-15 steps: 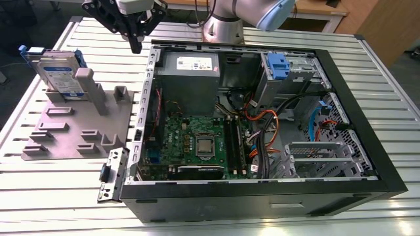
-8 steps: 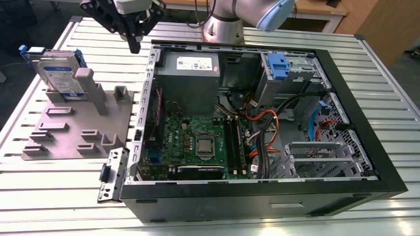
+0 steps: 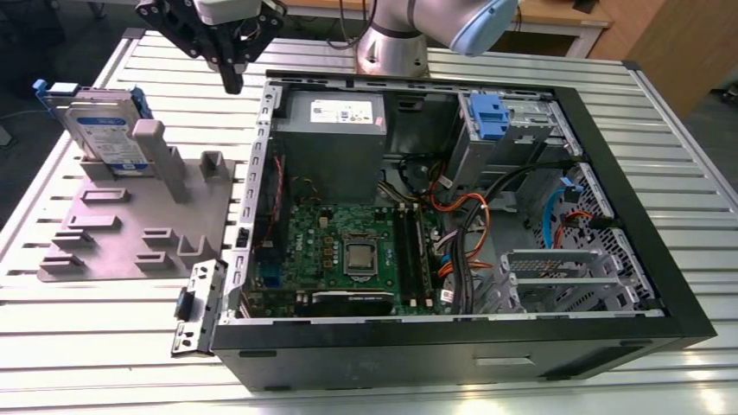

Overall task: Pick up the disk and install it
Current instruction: 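Reach for the disk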

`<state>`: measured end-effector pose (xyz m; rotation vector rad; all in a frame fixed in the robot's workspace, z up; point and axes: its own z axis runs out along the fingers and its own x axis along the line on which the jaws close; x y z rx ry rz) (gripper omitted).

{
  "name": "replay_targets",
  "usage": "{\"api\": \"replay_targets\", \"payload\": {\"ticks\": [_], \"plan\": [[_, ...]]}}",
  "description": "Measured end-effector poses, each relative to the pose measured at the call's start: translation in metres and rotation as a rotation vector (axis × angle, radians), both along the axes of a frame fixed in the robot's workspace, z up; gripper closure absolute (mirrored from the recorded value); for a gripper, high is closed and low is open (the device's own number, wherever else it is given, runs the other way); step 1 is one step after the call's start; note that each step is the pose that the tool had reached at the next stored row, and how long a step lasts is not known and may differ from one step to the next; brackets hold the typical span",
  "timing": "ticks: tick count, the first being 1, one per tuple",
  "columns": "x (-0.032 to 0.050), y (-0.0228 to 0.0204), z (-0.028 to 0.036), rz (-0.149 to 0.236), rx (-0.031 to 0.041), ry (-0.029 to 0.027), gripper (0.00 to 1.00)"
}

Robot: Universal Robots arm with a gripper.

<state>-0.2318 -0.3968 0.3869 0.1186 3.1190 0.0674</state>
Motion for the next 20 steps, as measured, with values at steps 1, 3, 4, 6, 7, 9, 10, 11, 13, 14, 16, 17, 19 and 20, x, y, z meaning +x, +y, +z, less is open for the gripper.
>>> {"api": "replay_targets", "payload": {"ticks": [1,3,4,6,7,9,10,11,13,14,16,17,19,20], "plan": [[0.0000,0.0000,0.0000,0.000,0.0000,0.0000,0.89],[0.0000,0.0000,0.0000,0.000,0.0000,0.0000,0.89],[-0.0003,0.0000,0.0000,0.000,0.0000,0.0000,0.89],[-0.0055,0.0001,-0.0002,0.000,0.0000,-0.0001,0.89],[-0.0063,0.0001,-0.0003,0.000,0.0001,-0.0001,0.89],[-0.0063,0.0001,-0.0002,0.000,0.0000,0.0000,0.89],[-0.0063,0.0001,-0.0002,0.000,0.0000,0.0000,0.89],[-0.0063,0.0001,-0.0002,0.000,0.0000,0.0001,0.89],[-0.0064,0.0001,-0.0002,0.000,-0.0001,0.0000,0.89],[-0.0066,0.0001,-0.0002,0.000,0.0000,0.0000,0.89],[-0.0099,0.0002,-0.0002,0.000,0.0000,0.0000,0.89],[-0.0115,0.0003,-0.0003,0.000,0.0000,-0.0001,0.89],[-0.0120,0.0003,-0.0003,0.000,0.0000,0.0000,0.89],[-0.0120,0.0003,-0.0003,0.000,0.0000,-0.0001,0.89]]}}
